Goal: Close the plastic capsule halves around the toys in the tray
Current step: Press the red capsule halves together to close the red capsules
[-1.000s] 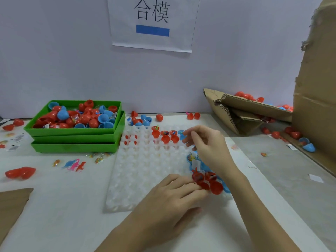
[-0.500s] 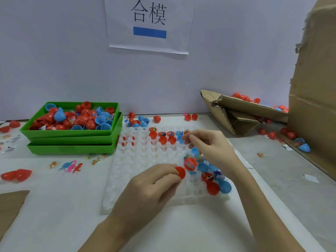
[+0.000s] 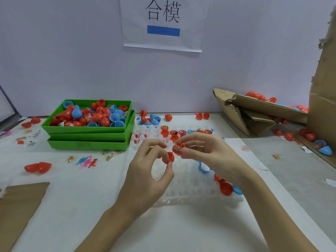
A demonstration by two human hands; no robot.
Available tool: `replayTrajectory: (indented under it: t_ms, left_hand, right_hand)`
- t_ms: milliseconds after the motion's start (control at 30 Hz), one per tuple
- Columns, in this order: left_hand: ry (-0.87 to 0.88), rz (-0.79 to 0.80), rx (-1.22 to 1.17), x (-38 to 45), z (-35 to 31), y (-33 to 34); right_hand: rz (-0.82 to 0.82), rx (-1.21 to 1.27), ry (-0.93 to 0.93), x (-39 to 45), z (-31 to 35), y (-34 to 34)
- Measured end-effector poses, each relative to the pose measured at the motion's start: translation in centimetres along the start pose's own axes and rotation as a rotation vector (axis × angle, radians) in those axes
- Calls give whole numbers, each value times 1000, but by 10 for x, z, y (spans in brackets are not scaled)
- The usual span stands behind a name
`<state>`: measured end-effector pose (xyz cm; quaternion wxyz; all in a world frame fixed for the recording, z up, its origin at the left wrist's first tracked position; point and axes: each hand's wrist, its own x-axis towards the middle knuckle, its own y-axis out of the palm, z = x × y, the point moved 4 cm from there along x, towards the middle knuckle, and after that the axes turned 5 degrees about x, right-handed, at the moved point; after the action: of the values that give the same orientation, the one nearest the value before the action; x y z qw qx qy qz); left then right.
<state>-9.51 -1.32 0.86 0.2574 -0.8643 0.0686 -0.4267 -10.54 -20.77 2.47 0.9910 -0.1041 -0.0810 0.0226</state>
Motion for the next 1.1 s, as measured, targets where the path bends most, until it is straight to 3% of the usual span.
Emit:
replayTrajectory:
  t_ms: [133, 233, 367, 600, 833, 1100]
  left_hand:
    - [-300, -10, -374, 1, 11, 5]
    - [-357, -36, -493, 2, 16, 2]
    - [-309, -8, -468, 3, 15, 2]
    - [-208, -89, -333, 6, 15, -8]
    - [-118, -55, -231, 7, 10, -8]
    - [-320, -99, -402, 4, 20, -7]
  right_hand:
    - [-8, 56, -56, -1, 2, 9]
    - [-51, -73, -144, -4, 7, 16]
    - [-76, -287, -242, -6, 11, 24]
    - [-46, -58, -225, -4, 9, 25]
    - [-67, -99, -274, -4, 6, 26]
    - [-60, -113, -326, -3, 3, 39]
